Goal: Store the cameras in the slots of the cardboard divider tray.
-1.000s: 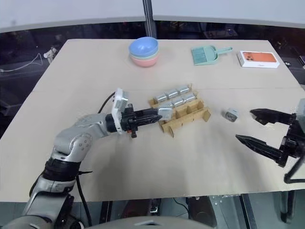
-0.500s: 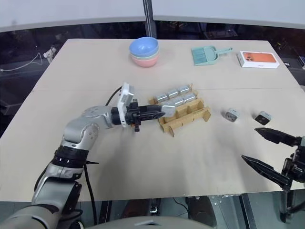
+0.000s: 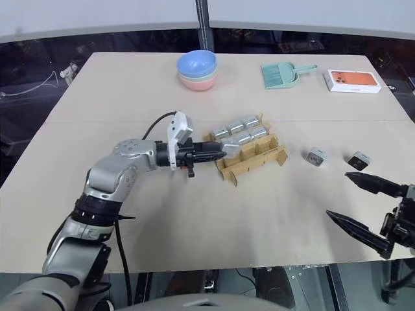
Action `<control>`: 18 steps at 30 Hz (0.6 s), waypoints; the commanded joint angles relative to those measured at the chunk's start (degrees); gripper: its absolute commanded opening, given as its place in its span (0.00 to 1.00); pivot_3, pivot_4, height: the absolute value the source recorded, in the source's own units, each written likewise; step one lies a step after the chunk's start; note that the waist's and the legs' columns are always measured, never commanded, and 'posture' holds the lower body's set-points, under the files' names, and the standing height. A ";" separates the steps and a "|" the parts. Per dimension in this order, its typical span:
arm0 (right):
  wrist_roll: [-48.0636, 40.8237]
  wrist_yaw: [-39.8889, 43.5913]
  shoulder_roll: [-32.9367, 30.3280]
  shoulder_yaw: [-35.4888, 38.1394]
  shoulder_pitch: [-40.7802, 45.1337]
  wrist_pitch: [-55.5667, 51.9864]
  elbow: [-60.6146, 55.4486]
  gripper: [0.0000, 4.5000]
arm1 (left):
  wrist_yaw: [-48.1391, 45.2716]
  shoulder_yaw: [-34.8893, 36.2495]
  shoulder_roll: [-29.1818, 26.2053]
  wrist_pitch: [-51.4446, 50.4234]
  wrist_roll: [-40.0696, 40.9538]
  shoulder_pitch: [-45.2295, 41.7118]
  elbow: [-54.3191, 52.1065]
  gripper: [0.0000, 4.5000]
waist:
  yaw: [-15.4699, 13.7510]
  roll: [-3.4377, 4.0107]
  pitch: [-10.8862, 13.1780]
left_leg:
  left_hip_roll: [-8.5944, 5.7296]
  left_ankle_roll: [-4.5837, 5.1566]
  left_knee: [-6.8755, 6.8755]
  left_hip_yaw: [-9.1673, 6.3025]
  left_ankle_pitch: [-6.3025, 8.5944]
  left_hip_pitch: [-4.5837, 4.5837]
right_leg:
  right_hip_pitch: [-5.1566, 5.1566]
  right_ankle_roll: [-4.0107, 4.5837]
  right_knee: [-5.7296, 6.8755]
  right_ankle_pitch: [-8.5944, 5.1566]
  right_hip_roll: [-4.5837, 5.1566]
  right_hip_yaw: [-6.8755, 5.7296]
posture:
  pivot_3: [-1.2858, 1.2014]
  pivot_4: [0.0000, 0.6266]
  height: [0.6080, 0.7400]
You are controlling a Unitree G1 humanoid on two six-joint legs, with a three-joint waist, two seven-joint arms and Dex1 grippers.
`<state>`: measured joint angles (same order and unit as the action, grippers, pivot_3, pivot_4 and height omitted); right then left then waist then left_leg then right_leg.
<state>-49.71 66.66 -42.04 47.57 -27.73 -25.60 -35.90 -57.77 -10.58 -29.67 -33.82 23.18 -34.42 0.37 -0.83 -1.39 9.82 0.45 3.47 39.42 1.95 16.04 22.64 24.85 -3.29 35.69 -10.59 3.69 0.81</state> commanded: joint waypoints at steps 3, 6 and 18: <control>-0.31 -1.18 0.28 0.27 -0.26 1.73 -0.42 0.99 | 1.59 -2.66 -0.57 -4.98 -1.87 -2.36 -4.72 0.14 | 0.01 0.00 0.00 | 0.00 0.00 0.00 -0.01 0.00 0.01 | 0.00 -0.07 0.00 -0.04 0.00 0.00 | 0.52 0.24 1.00; -0.28 -1.88 0.56 0.19 -0.56 2.26 -0.67 0.99 | 2.14 -4.53 -1.40 -8.37 -3.20 -3.32 -5.98 0.14 | 0.00 0.00 0.00 | 0.00 0.00 0.00 -0.01 0.00 0.01 | 0.00 -0.07 0.00 -0.04 0.00 -0.01 | 0.52 0.24 1.00; 0.51 -4.11 2.40 -1.19 -1.35 5.21 -1.32 0.99 | 0.04 -12.30 -4.96 -16.97 -8.26 -13.34 -5.18 0.14 | 0.04 0.00 0.01 | -0.03 0.00 0.00 -0.02 0.00 0.01 | -0.01 -0.13 0.00 -0.08 -0.02 -0.02 | 0.52 0.24 1.00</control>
<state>-49.14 63.03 -39.96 45.83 -28.92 -21.81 -35.99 -56.96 -22.69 -34.08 -50.11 15.66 -46.35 -3.85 -0.79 -1.39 9.83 0.42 3.47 39.42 1.92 16.04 22.64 24.84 -3.41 35.69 -10.67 3.68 0.79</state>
